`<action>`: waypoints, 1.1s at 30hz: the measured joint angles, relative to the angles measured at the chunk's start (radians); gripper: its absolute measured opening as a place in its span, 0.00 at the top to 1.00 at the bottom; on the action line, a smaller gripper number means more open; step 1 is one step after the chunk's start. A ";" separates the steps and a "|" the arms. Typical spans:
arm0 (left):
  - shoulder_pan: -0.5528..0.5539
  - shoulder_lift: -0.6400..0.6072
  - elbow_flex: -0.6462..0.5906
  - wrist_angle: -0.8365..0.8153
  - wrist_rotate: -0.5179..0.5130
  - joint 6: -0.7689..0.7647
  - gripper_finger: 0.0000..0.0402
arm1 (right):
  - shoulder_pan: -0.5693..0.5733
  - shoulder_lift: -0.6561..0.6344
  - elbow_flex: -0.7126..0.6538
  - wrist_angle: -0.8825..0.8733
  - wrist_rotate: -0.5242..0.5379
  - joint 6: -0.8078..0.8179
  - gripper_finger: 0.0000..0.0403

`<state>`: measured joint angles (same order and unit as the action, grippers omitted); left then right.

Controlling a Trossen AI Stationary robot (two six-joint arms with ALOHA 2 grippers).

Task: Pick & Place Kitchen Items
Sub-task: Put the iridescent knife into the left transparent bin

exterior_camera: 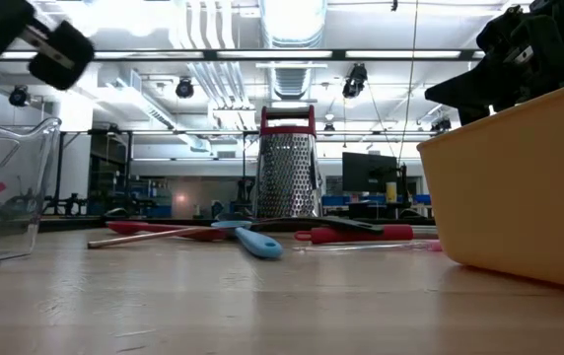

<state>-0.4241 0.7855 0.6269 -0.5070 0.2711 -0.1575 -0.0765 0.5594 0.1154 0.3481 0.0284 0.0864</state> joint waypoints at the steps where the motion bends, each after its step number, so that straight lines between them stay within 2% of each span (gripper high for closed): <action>1: -0.024 0.002 -0.005 0.019 0.003 0.000 0.98 | 0.000 0.000 0.000 0.000 0.000 0.000 0.98; 8: -0.207 0.062 -0.061 0.203 -0.027 0.014 0.98 | 0.000 0.000 0.000 0.000 0.000 0.000 0.98; 10: -0.245 0.091 -0.073 0.265 -0.037 0.072 0.98 | 0.000 0.000 0.000 0.000 0.000 0.000 0.98; 14: -0.297 0.151 -0.077 0.260 -0.094 0.108 0.98 | 0.000 0.000 0.000 0.000 0.000 0.000 0.98; 17: -0.310 0.193 -0.077 0.264 -0.140 0.109 0.98 | 0.000 0.000 0.000 0.000 0.000 0.000 0.98; 33: -0.312 0.347 -0.076 0.276 -0.162 0.012 0.93 | 0.000 0.000 0.000 0.000 0.000 0.000 0.98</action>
<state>-0.7361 1.1329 0.5507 -0.2311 0.1093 -0.1454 -0.0769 0.5591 0.1154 0.3485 0.0284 0.0864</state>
